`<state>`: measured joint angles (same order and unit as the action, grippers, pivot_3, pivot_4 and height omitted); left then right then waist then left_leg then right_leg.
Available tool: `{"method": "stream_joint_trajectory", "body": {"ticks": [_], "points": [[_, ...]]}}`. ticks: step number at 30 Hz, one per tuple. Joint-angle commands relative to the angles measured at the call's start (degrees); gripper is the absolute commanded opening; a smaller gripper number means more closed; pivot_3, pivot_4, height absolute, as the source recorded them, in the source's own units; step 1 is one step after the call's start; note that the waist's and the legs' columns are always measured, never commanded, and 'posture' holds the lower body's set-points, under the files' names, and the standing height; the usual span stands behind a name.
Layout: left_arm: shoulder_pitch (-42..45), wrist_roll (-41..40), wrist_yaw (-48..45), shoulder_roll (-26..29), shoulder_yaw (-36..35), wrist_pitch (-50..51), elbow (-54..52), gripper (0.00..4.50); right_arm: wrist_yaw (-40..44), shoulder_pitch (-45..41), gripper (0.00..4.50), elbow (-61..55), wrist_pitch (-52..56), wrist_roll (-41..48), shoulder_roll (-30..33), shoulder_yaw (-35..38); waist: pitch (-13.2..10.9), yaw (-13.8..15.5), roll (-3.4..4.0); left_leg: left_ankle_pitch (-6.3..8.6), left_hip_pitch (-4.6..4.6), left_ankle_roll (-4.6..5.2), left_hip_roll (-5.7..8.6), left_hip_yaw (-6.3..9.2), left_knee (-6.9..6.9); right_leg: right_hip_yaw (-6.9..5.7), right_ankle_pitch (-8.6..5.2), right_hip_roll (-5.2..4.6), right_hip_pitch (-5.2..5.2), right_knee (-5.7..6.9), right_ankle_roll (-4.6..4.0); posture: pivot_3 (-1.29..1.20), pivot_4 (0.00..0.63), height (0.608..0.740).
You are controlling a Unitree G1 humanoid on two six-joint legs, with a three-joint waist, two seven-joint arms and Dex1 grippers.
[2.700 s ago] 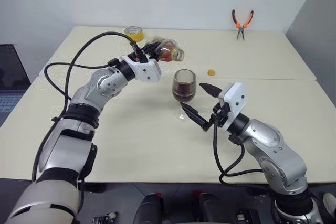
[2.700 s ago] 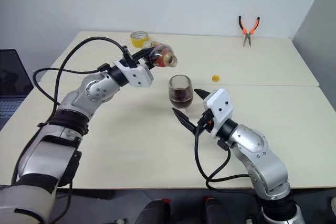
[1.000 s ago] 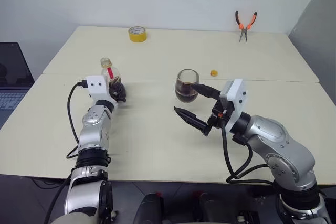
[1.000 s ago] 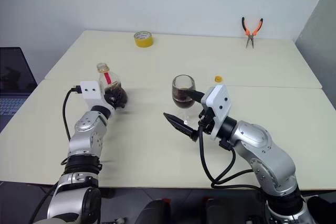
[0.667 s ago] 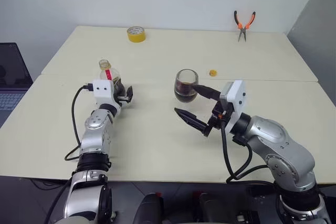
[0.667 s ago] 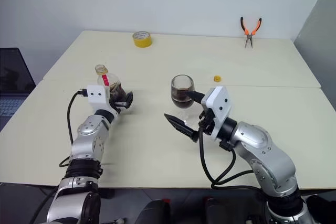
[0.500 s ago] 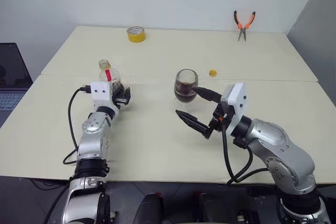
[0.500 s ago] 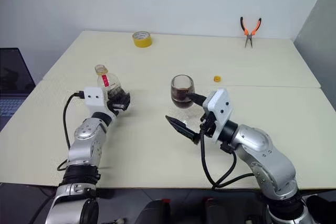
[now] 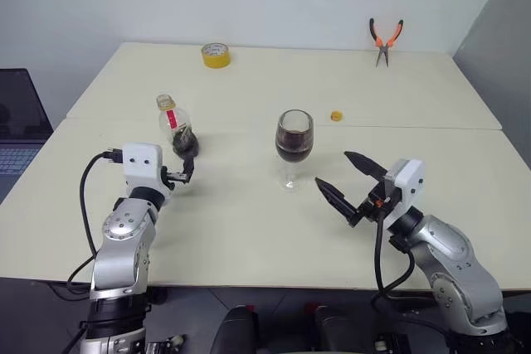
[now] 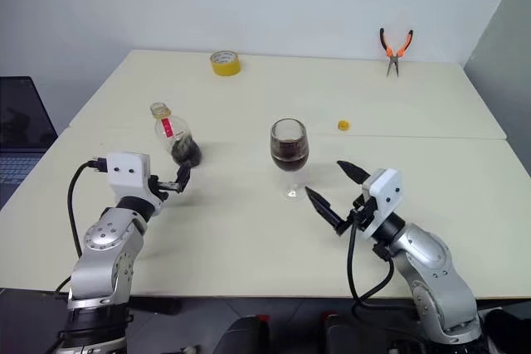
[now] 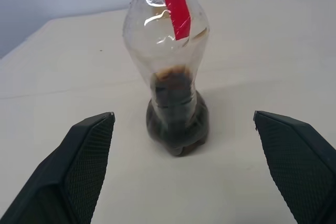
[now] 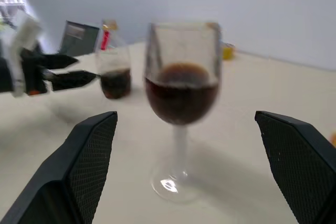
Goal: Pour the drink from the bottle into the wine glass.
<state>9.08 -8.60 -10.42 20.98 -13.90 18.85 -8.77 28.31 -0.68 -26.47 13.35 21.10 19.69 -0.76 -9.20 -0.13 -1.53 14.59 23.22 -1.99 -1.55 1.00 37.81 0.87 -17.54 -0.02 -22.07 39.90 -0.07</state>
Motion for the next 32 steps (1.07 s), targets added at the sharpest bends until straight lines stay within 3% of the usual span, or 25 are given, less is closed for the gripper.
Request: {"method": "stream_joint_trajectory", "body": {"ticks": [1,3,8,13,32], "points": [[-1.13,0.49,1.10,-1.26,-0.53,-3.74,-2.31,4.49,-2.31,0.21,4.50,4.43,-6.53,-2.02,-2.40,3.12,0.00,0.00,0.00,0.00,-0.01,0.00,0.00,0.00,-0.01,0.00,0.00,0.00,0.00,0.01,0.00,0.00,0.150,0.740],[-1.33,0.78,1.74,-1.82,-0.59,-3.56,-2.15,4.49,-2.64,0.14,4.50,6.18,-7.84,-2.40,-3.27,3.69,-0.01,0.00,0.01,0.00,-0.01,0.00,-0.01,0.00,-0.01,0.00,0.00,0.01,0.00,0.01,0.00,0.00,0.150,0.740],[-3.53,4.12,6.39,-7.23,0.59,-13.20,2.43,4.49,-12.36,-0.98,4.50,22.04,-19.45,-9.67,-8.15,8.38,0.03,0.15,0.01,0.01,-0.12,-0.01,0.02,-0.06,-0.03,0.05,0.00,-0.02,0.12,-0.05,0.00,0.00,0.150,0.740],[-2.99,6.37,8.37,-8.60,1.11,-18.09,5.82,4.49,-17.30,-2.90,4.50,29.38,-23.63,-11.69,-9.45,11.23,0.02,0.02,0.03,0.01,-0.15,0.00,0.00,-0.10,-0.08,0.08,0.00,0.00,0.10,-0.02,0.00,0.00,0.150,0.740],[-1.36,7.34,7.14,-7.13,2.25,-23.89,11.85,4.49,-14.81,-5.01,4.50,31.01,-24.12,-9.41,-9.24,11.13,0.03,-0.03,0.04,0.01,-0.23,0.00,-0.02,-0.18,-0.21,0.14,0.00,0.02,0.11,-0.03,-0.01,0.00,0.150,0.740]]}}
